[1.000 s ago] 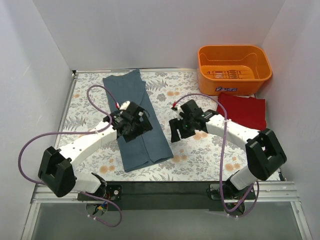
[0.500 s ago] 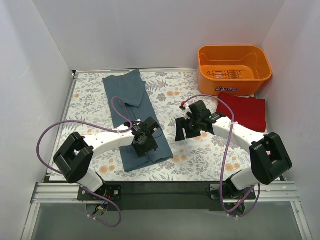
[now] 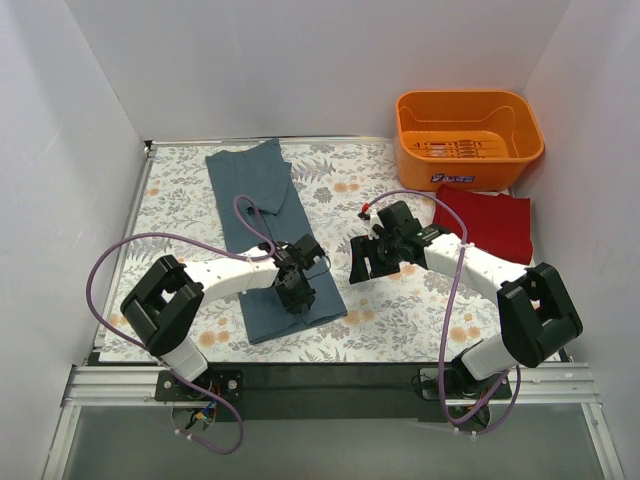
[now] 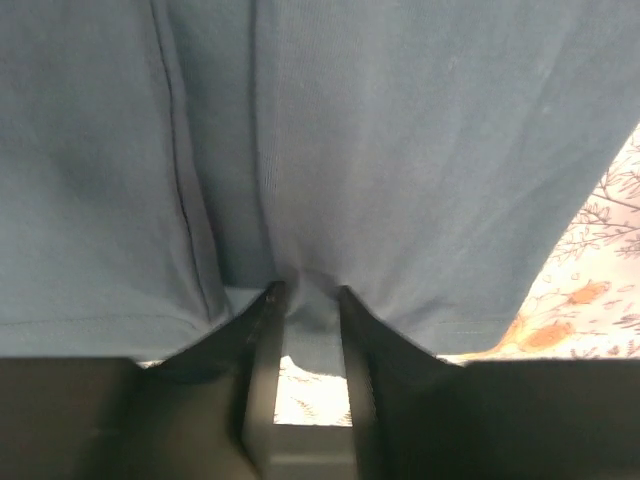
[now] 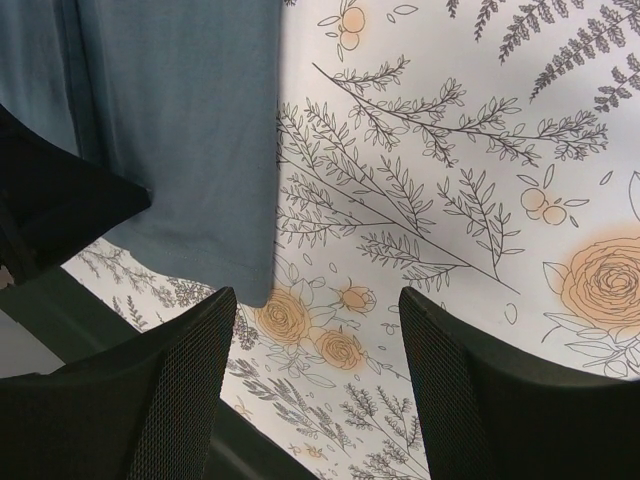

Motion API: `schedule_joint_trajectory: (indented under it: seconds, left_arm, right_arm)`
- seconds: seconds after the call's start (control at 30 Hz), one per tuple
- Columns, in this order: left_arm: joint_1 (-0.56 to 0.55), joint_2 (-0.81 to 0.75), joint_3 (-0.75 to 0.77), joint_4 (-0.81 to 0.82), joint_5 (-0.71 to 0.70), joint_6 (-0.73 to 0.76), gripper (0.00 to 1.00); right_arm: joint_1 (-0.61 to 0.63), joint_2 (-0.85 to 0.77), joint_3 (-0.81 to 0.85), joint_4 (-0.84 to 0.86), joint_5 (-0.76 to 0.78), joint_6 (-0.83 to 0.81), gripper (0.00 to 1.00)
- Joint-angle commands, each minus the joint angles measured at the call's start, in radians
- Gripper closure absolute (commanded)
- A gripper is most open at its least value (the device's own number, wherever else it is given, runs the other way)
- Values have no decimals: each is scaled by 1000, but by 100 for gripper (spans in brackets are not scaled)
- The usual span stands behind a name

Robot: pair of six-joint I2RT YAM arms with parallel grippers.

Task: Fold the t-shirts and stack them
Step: Fold the tshirt

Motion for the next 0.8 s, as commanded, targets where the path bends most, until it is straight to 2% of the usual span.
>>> schedule_joint_trajectory:
  seconds: [0.0,0.07,0.23,0.57,0.67,0.77]
  left_arm:
    - [-8,-17,44,-8,9,13,76]
    - [-12,-21,61,-27,-1,15,82]
    - [-15,-37,86,-79,-8,15,84]
    - [-18,-51,164,-264,-1,24,80]
    - [-18,-87,169,-307,-17,16,72]
    - [-9,-152,104,-334,-49,-34,56]
  right_arm:
    - [-8,-2,-8,27,-16,-3,39]
    - [-11,-2,-6,27,-17,-3,38]
    - [-16,1,-3,25,-31,-8,39]
    - [-16,20,10,25,-100,-25,39]
    - [-16,26,9,25,-132,-35,40]
    - [-14,32,-2,25,-152,-39,41]
